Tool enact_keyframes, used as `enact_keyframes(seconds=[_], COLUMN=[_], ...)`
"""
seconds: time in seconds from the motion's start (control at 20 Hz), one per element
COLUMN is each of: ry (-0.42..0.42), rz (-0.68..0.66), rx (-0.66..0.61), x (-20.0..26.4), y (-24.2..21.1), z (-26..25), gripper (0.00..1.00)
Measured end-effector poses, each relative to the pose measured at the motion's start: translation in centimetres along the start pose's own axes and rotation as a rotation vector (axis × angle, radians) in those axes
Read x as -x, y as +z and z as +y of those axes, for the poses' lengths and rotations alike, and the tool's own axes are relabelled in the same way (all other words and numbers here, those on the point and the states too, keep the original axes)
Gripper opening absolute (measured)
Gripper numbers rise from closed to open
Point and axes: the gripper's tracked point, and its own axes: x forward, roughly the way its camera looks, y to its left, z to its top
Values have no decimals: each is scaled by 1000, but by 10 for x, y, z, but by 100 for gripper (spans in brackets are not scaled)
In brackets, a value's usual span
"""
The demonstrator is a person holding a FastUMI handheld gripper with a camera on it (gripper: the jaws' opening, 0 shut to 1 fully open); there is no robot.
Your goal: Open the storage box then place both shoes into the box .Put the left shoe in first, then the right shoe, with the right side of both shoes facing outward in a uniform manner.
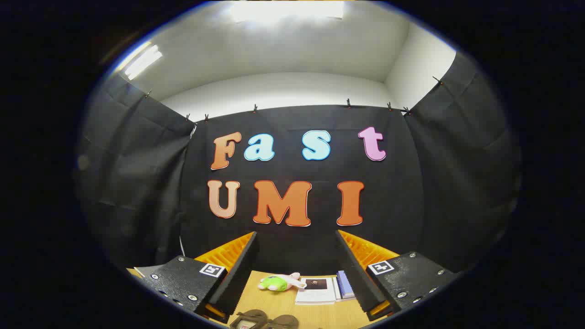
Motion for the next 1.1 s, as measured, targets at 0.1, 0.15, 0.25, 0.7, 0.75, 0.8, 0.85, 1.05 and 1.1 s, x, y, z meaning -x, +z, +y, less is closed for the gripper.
enact_keyframes(seconds=[0.1, 0.15, 0.25, 0.7, 0.75, 0.8, 0.85, 1.05, 1.1], ry=[1, 6, 13, 21, 23, 27, 26, 45, 52], rz=[-5, -6, -6, -11, -8, -5, -6, 6, 16], rx=[2, 3, -1, -17, -19, -20, -25, -30, -31], x=[0, 0, -2, 2, 2, 3, 2, 3, 3], y=[2, 2, 1, 1, 0, -1, 0, -5, -8], z=[1, 2, 4, 0, 1, 2, 2, 9, 13], gripper=[98, 98, 98, 98, 98, 98, 98, 98, 98])
